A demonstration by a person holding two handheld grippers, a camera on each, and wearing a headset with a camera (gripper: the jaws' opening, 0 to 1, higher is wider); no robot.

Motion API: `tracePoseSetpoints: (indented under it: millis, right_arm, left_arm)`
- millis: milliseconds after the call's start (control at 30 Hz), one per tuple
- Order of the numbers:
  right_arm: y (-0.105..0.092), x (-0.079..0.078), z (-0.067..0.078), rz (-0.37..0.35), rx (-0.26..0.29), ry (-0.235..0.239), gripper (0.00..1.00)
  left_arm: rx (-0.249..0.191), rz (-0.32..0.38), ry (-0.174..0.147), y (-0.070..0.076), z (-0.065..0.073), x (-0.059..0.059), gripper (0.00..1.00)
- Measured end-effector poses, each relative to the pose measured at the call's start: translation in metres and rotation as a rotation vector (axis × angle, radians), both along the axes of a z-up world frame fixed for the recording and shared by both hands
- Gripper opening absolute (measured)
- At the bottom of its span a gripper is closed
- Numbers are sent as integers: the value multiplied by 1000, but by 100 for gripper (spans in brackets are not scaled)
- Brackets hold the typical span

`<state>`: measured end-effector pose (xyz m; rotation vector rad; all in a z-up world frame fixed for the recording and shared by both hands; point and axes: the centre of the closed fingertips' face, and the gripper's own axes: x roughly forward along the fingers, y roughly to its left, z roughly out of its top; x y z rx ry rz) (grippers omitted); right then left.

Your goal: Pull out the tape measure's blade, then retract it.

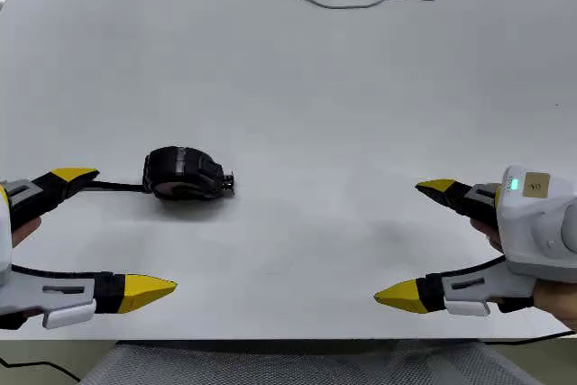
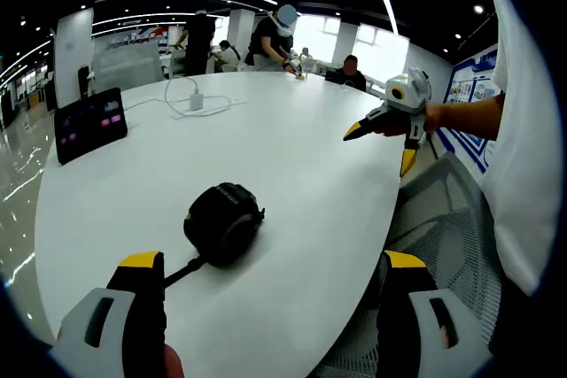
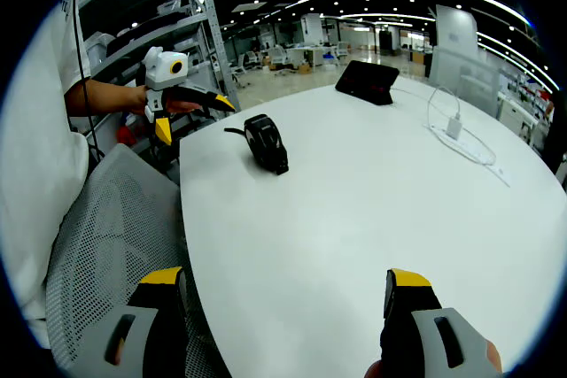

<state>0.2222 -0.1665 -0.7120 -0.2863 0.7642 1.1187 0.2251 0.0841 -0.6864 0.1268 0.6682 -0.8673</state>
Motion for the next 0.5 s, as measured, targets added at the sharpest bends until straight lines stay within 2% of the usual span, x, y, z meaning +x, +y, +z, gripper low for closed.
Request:
tracePoseSetpoints:
  millis: [333,500]
  right_arm:
    - [4,0,4,0,11,-12,91]
    - [5,3,7,-9,18,-28,90]
  left_arm:
    - [-3,-6,8,-1,-3,-3,99]
    - [-10,-4,0,-3,-2,0,99]
